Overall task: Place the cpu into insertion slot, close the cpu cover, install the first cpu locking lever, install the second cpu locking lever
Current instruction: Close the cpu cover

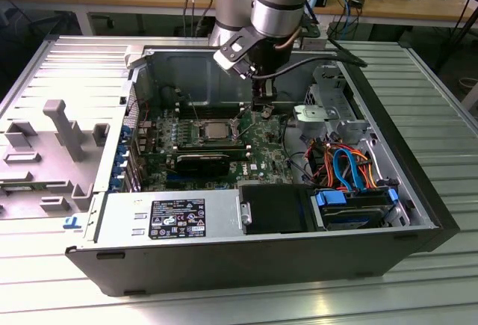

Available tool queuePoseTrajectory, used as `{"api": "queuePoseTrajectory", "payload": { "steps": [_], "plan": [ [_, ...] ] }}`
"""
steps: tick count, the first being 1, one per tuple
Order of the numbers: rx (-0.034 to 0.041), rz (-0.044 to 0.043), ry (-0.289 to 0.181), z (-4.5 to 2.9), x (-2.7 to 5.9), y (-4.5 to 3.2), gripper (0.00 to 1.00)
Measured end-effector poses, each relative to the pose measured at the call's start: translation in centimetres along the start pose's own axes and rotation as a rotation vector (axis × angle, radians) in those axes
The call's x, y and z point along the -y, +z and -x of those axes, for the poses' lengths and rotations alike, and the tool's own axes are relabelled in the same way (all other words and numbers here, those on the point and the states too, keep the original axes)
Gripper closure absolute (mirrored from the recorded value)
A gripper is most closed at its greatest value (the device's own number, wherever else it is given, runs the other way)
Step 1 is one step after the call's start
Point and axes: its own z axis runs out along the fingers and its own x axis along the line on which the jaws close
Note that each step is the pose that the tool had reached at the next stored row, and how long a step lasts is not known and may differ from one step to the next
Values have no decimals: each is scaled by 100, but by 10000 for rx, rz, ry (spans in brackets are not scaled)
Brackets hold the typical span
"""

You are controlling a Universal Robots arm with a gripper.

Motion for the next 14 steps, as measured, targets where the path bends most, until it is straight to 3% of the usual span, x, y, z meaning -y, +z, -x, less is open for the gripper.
{"api": "queuePoseTrajectory", "payload": {
  "steps": [1, 2, 5, 9, 14],
  "plan": [
    [-5, -304, -57, 4, -172, 26, 89],
    [14, -343, -663, 3, -182, 96, 89],
    [-9, -349, -831, -23, -172, 166, 89],
    [-187, -334, -848, -49, -35, 195, 89],
    [-248, -292, -856, -48, 106, 205, 89]
  ]
}}
